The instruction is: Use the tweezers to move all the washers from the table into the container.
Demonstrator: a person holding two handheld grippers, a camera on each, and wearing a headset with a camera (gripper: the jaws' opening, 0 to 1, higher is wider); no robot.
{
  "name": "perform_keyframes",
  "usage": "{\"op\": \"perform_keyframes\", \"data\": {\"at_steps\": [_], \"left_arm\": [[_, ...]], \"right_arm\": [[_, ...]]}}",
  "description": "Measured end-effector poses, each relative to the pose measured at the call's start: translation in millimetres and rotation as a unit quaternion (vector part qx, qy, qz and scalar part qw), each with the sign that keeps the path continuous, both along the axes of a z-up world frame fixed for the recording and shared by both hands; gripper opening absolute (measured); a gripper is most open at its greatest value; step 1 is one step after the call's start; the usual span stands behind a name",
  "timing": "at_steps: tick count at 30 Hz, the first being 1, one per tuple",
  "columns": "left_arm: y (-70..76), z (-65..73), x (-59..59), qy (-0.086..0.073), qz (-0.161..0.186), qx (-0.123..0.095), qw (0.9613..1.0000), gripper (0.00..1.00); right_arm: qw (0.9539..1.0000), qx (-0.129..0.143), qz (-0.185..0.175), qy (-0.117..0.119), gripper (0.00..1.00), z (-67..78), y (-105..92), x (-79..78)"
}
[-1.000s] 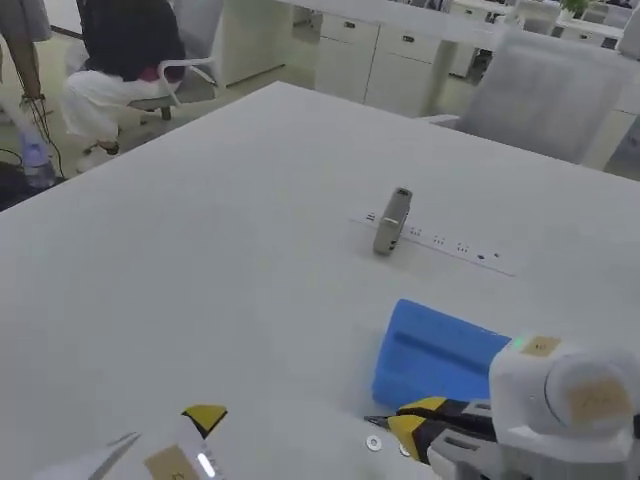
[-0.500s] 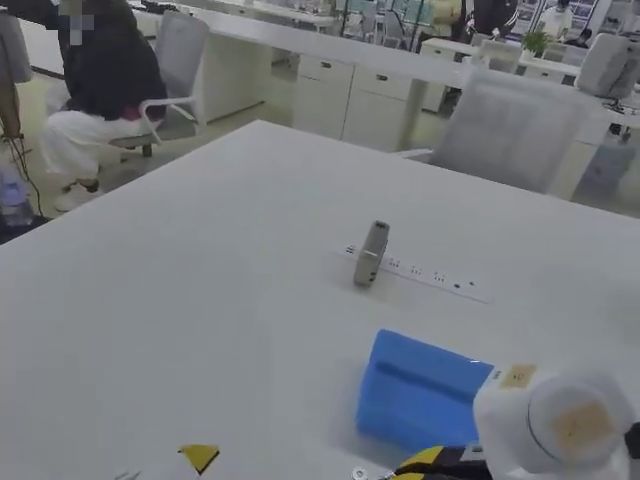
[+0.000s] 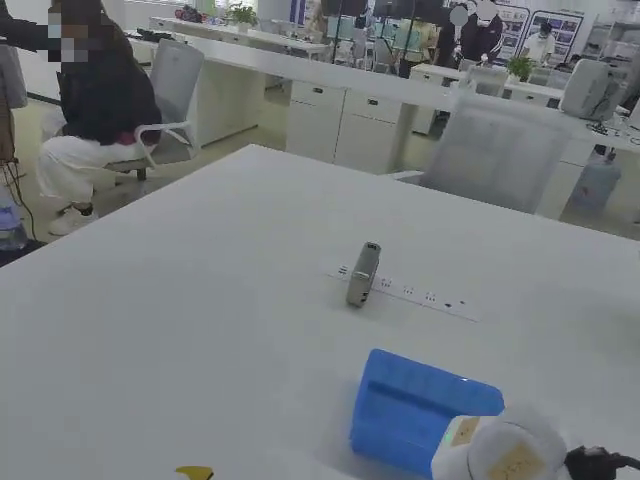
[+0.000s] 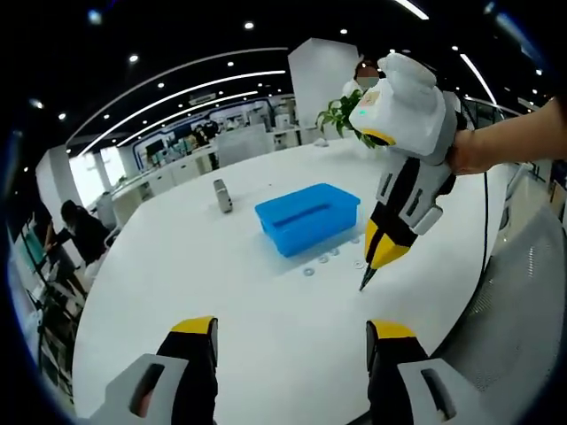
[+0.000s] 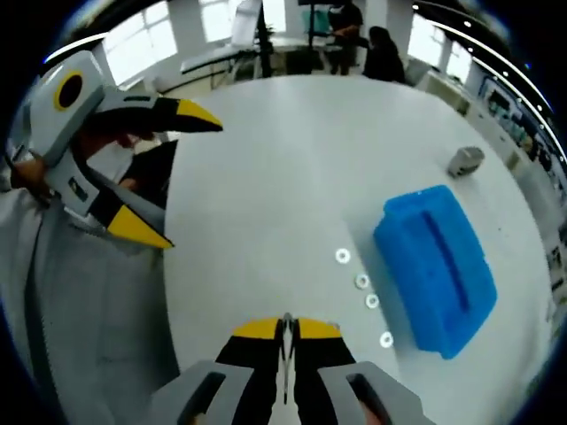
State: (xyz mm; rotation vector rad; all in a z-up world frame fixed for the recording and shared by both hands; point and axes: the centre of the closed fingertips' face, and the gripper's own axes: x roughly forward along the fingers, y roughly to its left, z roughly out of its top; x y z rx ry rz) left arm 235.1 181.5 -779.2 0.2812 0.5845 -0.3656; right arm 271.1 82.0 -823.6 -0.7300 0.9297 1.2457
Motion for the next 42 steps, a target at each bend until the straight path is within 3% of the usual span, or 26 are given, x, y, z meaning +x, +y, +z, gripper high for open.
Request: {"op": "perform_keyframes", "data": {"at_steps": [1, 5, 9, 12, 15, 17, 21, 24, 27, 30, 37, 42], "left_arm": [[0.7, 0.0, 0.1, 0.0, 0.002, 0.0, 1.0, 0.68], [2.0, -0.4, 0.4, 0.001, 0.004, 0.0, 1.0, 0.68], [2.7, -1.7, 0.3, 0.003, 0.004, 0.005, 1.0, 0.67], [3.0, -2.3, 0.5, 0.003, 0.004, 0.008, 1.0, 0.66], [2.9, -3.0, 0.5, 0.005, 0.003, 0.01, 0.9999, 0.66], [2.6, -3.1, 0.5, 0.005, 0.001, 0.01, 0.9999, 0.65], [2.3, -4.1, 0.2, 0.007, 0.0, 0.014, 0.9999, 0.65], [3.7, -3.9, 0.3, 0.006, 0.002, 0.018, 0.9998, 0.65], [5.9, -2.4, 1.2, 0.002, 0.008, 0.018, 0.9998, 0.66], [8.3, -0.8, 2.0, -0.003, 0.015, 0.019, 0.9997, 0.68], [9.8, -1.2, 2.0, -0.003, 0.018, 0.024, 0.9996, 0.69], [9.0, -2.1, 1.6, -0.001, 0.015, 0.026, 0.9995, 0.7]], "right_arm": [[1.0, 0.002, -0.003, 0.008, 0.01, -1.1, 2.4, 0.0], [0.9997, 0.021, -0.013, 0.004, 0.01, -1.2, 8.4, 5.1], [0.9956, 0.08, -0.048, -0.01, 0.01, 0.5, 15.0, 9.7], [0.9881, 0.133, -0.068, -0.037, 0.01, 1.6, 15.9, 13.8], [0.974, 0.195, -0.109, -0.041, 0.02, 5.8, 19.9, 10.5], [0.9687, 0.21, -0.12, -0.052, 0.02, 6.8, 21.2, 10.4], [0.9628, 0.226, -0.132, -0.069, 0.01, 6.9, 25.4, 11.4], [0.9615, 0.224, -0.151, -0.052, 0.01, 8.3, 27.4, 14.3], [0.9607, 0.225, -0.154, -0.051, 0.02, 12.0, 27.3, 18.2], [0.9538, 0.247, -0.164, -0.048, 0.02, 24.9, 30.1, 26.7], [0.9449, 0.27, -0.171, -0.07, 0.03, 40.3, 39.6, 47.9], [0.9431, 0.271, -0.176, -0.078, 0.03, 36.8, 43.0, 64.5]]}}
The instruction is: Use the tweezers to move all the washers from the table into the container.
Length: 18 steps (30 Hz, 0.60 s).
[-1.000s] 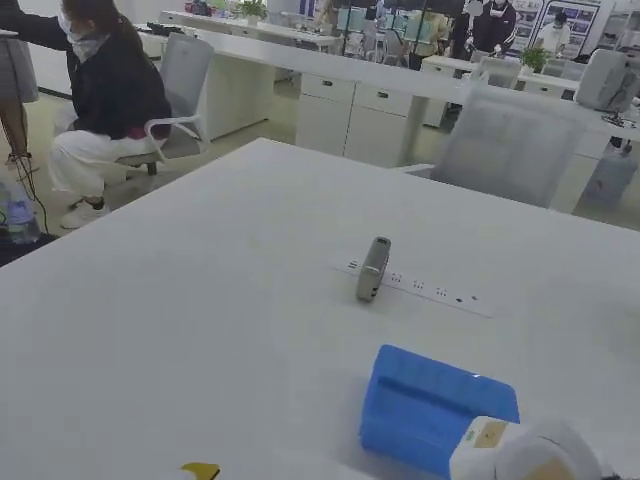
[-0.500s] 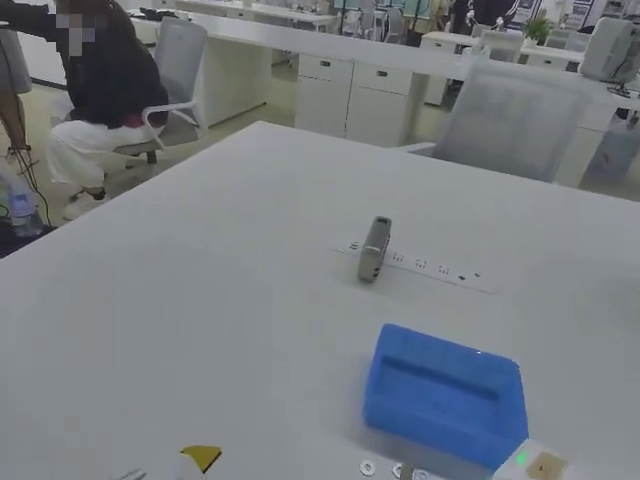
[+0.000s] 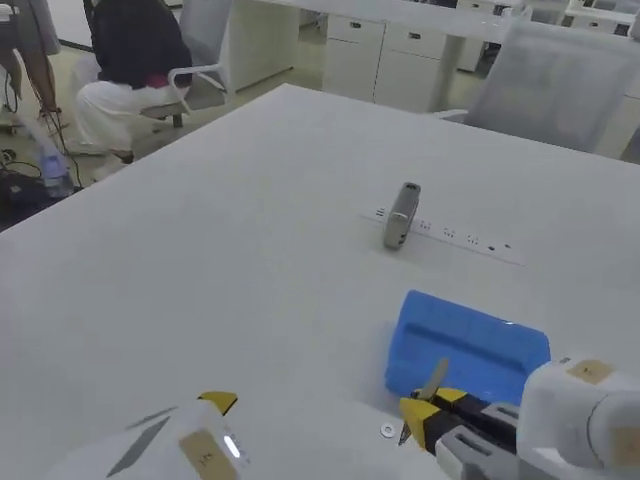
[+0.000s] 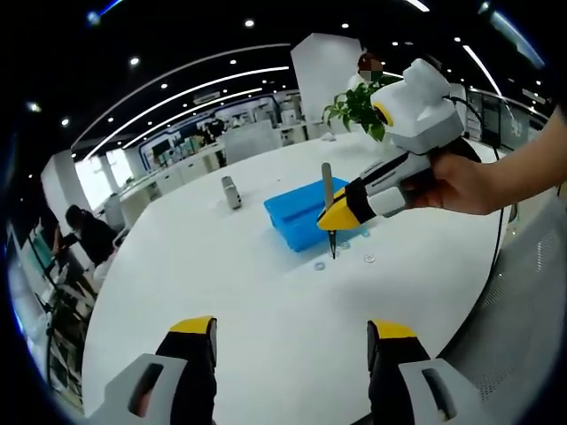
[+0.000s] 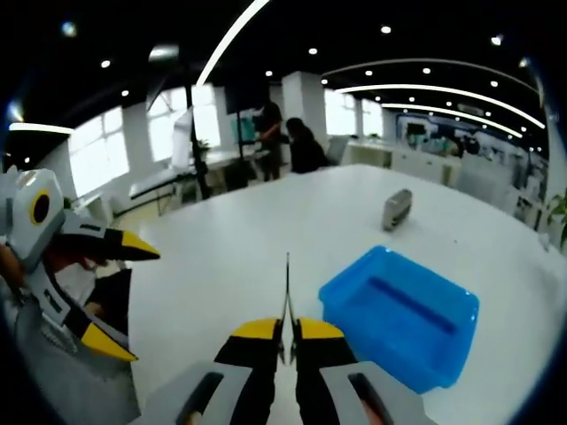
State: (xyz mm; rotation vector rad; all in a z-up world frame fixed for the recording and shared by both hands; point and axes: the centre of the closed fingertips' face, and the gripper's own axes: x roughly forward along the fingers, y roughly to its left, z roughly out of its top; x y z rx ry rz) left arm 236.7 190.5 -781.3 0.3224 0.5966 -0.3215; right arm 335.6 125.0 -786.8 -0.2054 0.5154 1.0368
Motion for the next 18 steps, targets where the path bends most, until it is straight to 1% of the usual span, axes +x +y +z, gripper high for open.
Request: {"op": "perform_keyframes", "data": {"at_steps": [1, 5, 8, 11, 14, 18], "left_arm": [[0.2, 0.0, 0.0, 0.0, 0.0, 0.001, 1.0, 0.7], [0.6, -1.1, 0.2, 0.004, 0.003, -0.004, 1.0, 0.71], [0.7, -0.5, 0.5, 0.003, 0.005, -0.007, 1.0, 0.72], [0.9, -2.4, 0.0, 0.008, 0.005, -0.007, 0.9999, 0.72], [0.6, -3.8, -0.4, 0.012, 0.004, -0.006, 0.9999, 0.72], [-0.7, -5.5, -1.1, 0.017, 0.001, -0.006, 0.9998, 0.71]], "right_arm": [[1.0, 0.003, -0.005, 0.0, 0.03, -1.0, -0.9, 5.2], [0.9999, 0.009, -0.013, 0.003, 0.03, -2.7, -0.6, 14.3], [0.9997, 0.013, -0.018, 0.006, 0.04, -4.9, 0.6, 16.6], [0.9997, 0.013, -0.02, 0.006, 0.04, -8.8, 3.2, 16.7], [0.9996, 0.014, -0.023, -0.001, 0.04, -11.1, 4.8, 18.6], [0.9994, 0.018, -0.031, 0.003, 0.04, -14.6, 6.0, 22.7]]}}
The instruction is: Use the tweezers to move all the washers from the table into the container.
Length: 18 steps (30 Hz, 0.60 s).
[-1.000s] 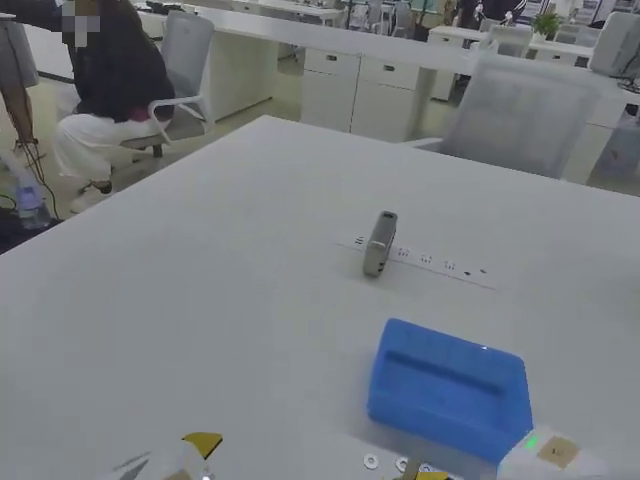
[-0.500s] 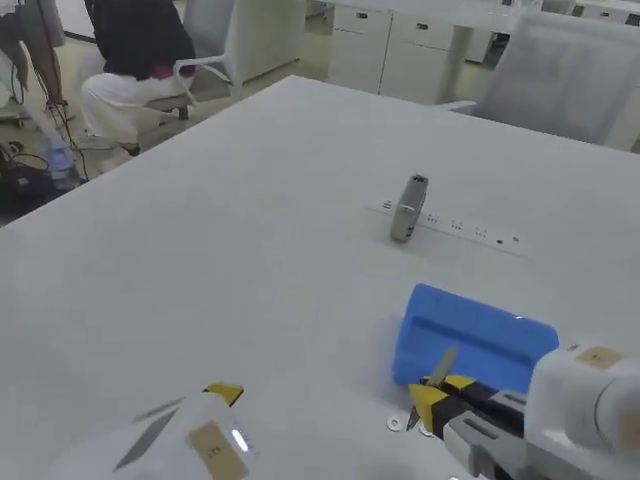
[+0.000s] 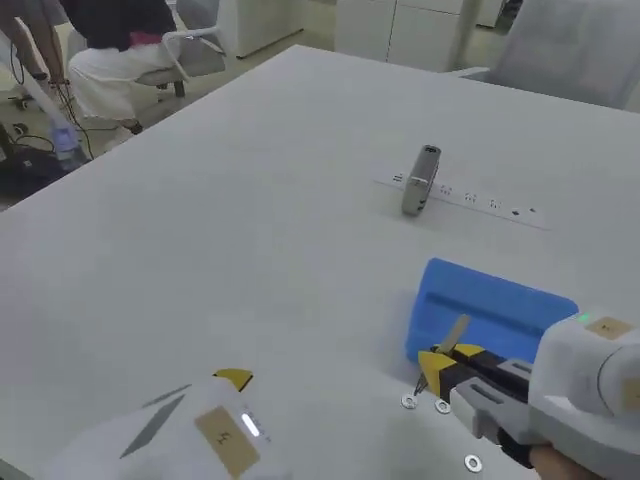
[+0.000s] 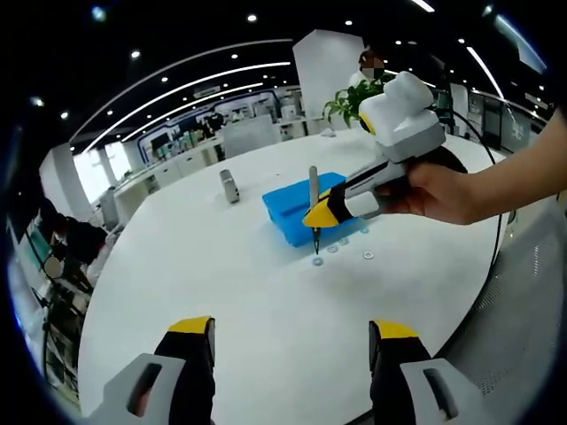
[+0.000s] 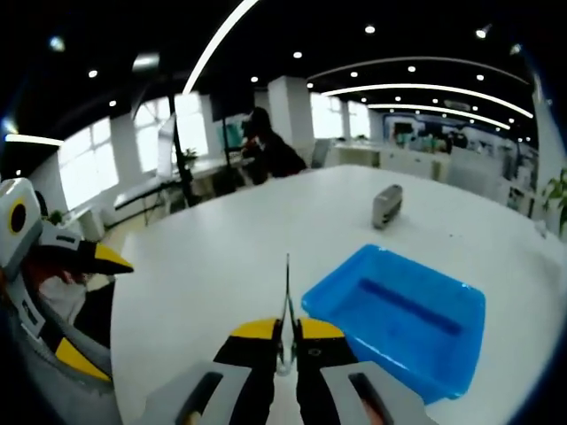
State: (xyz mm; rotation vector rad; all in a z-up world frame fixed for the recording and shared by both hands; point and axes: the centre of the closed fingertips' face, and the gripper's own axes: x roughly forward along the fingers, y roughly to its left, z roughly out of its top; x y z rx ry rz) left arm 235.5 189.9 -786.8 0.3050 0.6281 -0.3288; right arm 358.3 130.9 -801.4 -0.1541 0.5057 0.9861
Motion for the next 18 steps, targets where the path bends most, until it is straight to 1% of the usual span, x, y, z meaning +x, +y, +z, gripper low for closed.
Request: {"op": "perform_keyframes", "data": {"at_steps": [2, 6, 8, 11, 15, 18], "left_arm": [[-2.0, -0.3, -0.4, 0.002, -0.004, -0.001, 1.0, 0.71], [-3.4, -1.2, -0.8, 0.003, -0.01, 0.005, 0.9999, 0.71], [-3.1, -1.0, -0.6, 0.003, -0.009, 0.005, 0.9999, 0.71], [-2.4, -1.5, -0.6, 0.004, -0.007, 0.004, 1.0, 0.71], [-2.3, -2.3, -0.7, 0.005, -0.007, 0.007, 0.9999, 0.71], [-2.2, -2.5, -0.6, 0.005, -0.007, 0.007, 0.9999, 0.71]], "right_arm": [[1.0, -0.002, 0.0, 0.002, 0.04, -2.6, 0.1, 0.1], [1.0, -0.008, 0.001, -0.002, 0.04, -6.7, -1.4, 1.2], [1.0, -0.002, -0.006, 0.007, 0.04, -8.2, -2.8, 2.6], [0.9999, 0.003, -0.009, 0.008, 0.04, -7.7, -2.5, 2.6], [1.0, -0.006, -0.003, 0.004, 0.04, -11.7, -0.2, -2.7], [1.0, -0.005, -0.004, 0.001, 0.04, -10.8, -1.0, -5.7]]}}
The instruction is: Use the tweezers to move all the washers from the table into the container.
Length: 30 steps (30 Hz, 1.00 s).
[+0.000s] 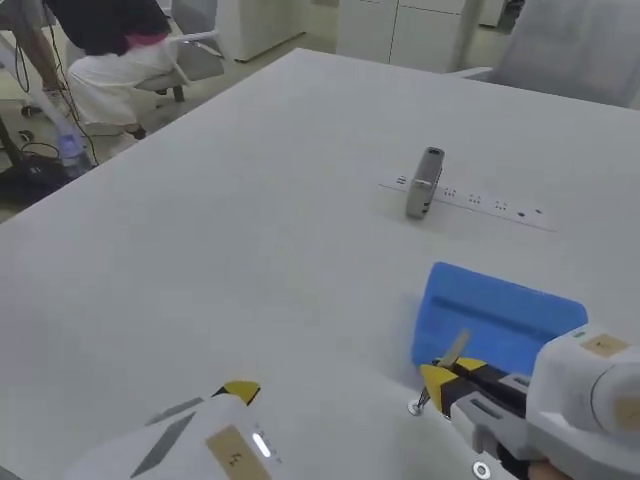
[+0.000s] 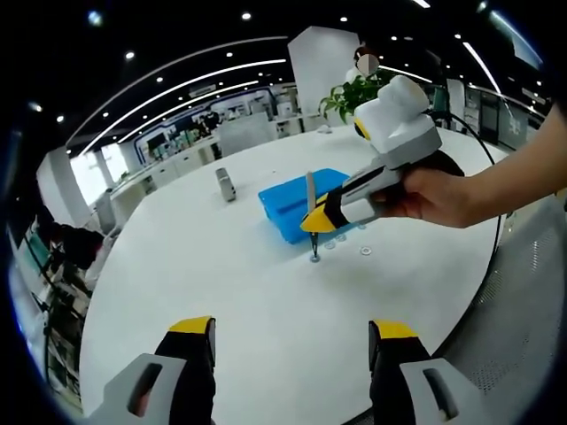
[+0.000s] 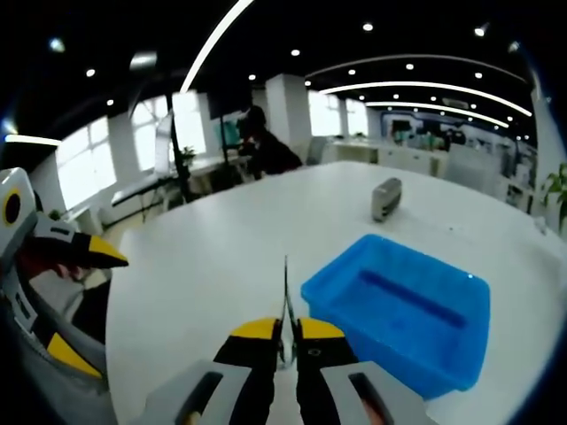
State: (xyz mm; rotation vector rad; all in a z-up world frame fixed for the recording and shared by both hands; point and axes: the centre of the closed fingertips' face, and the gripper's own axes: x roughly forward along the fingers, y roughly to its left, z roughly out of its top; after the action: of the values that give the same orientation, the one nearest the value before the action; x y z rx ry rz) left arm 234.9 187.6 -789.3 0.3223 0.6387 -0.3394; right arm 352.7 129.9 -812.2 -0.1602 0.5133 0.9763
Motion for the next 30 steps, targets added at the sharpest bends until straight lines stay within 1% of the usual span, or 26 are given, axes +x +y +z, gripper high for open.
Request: {"op": "perform_keyframes", "data": {"at_steps": [7, 8, 9, 13, 16, 18, 22, 23, 26, 28, 30], "left_arm": [[0.4, -0.4, -0.3, 0.001, 0.001, 0.001, 1.0, 0.71], [0.5, -0.4, -0.4, 0.001, 0.001, 0.002, 1.0, 0.71], [0.4, 0.1, -0.3, 0.0, 0.001, 0.001, 1.0, 0.71], [0.5, 0.8, -0.1, -0.001, 0.002, 0.0, 1.0, 0.72], [0.4, 1.4, 0.0, -0.003, 0.001, -0.001, 1.0, 0.73], [0.2, 1.9, 0.0, -0.003, 0.001, -0.002, 1.0, 0.73], [0.1, 2.9, 0.1, -0.006, 0.002, -0.003, 1.0, 0.74], [-0.2, 3.1, 0.1, -0.006, 0.001, -0.003, 1.0, 0.75], [-1.0, 3.5, 0.0, -0.008, -0.001, -0.003, 1.0, 0.75], [-2.4, 3.3, 0.0, -0.007, -0.002, -0.008, 0.9999, 0.77], [-2.6, 3.4, 0.3, -0.008, -0.002, -0.009, 0.9999, 0.78]], "right_arm": [[0.9996, -0.021, 0.011, -0.016, 0.03, -2.2, -4.7, -4.1], [0.9996, -0.021, 0.011, -0.013, 0.03, -2.2, -4.8, -4.0], [0.9998, -0.02, 0.009, -0.004, 0.03, -2.2, -4.5, -4.7], [0.9992, -0.035, 0.019, -0.002, 0.02, -1.8, -3.2, -4.3], [0.9987, -0.043, 0.027, 0.001, 0.02, 0.3, -3.2, -5.5], [0.9987, -0.04, 0.03, -0.003, 0.02, 8.6, -3.9, -5.6], [0.9988, -0.033, 0.036, -0.01, 0.02, 30.0, -4.8, -6.4], [0.9986, -0.035, 0.038, -0.013, 0.02, 36.2, -5.1, -7.3], [0.9981, -0.041, 0.042, -0.02, 0.02, 47.5, -7.6, -5.7], [0.998, -0.042, 0.041, -0.022, 0.02, 56.5, -8.6, -3.2], [0.9977, -0.043, 0.041, -0.032, 0.02, 66.2, -9.8, 2.3]]}}
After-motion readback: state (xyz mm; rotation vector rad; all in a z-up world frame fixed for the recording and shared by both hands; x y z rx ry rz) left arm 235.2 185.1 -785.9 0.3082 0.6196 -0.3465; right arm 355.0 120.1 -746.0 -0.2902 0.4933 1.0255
